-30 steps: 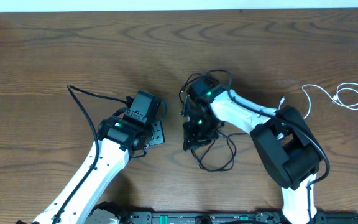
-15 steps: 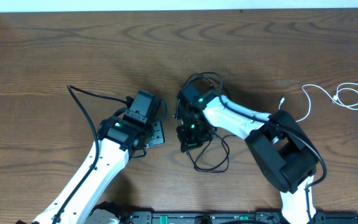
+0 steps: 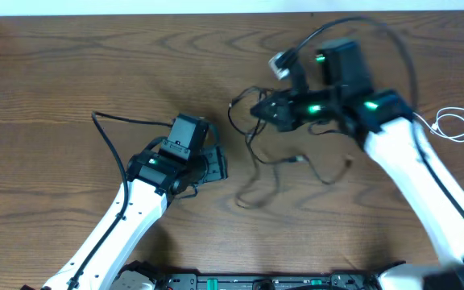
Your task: Untangle cables
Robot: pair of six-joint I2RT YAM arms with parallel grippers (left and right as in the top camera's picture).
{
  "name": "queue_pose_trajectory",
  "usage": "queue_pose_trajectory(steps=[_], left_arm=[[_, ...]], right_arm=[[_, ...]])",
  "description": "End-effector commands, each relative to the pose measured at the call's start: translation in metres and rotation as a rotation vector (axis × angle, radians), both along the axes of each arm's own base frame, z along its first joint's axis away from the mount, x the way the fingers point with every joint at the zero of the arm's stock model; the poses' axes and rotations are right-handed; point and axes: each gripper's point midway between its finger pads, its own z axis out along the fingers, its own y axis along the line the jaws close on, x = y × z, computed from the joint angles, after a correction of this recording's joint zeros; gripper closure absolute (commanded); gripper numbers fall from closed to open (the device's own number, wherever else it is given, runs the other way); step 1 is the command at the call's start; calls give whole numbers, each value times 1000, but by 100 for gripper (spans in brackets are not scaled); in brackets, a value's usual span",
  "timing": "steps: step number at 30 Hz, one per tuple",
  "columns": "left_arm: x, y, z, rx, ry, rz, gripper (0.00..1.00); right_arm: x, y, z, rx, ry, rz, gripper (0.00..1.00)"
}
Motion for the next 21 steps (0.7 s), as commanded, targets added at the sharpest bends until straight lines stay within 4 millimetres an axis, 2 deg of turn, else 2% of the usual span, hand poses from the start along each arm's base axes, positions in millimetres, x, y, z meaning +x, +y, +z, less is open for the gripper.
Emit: queue_pose_trajectory(steps=[1,3,6,12,16,21], left_arm=[[-9,-31,10,-149,2,-168,34],[-6,-40,16,-189,-29,-210,34],[-1,-42,19,-190,-61,-225,34],[2,-41,12,-171,-60,-232,30],[-4,-49,7,-200,-17,-260,25],[-20,-66,-5,-228,51,-334,14]], right_arm=[[-19,-1,39,76,-90,53,99],[-20,-7,53,71,-152,16,99],[-17,-19,69,43,-238,-67,99],[-21,-33,104,56,-376,-148,99],[-15,-44,110,29,-411,-230,99],[0,-55,117,45,-381,-362,99]])
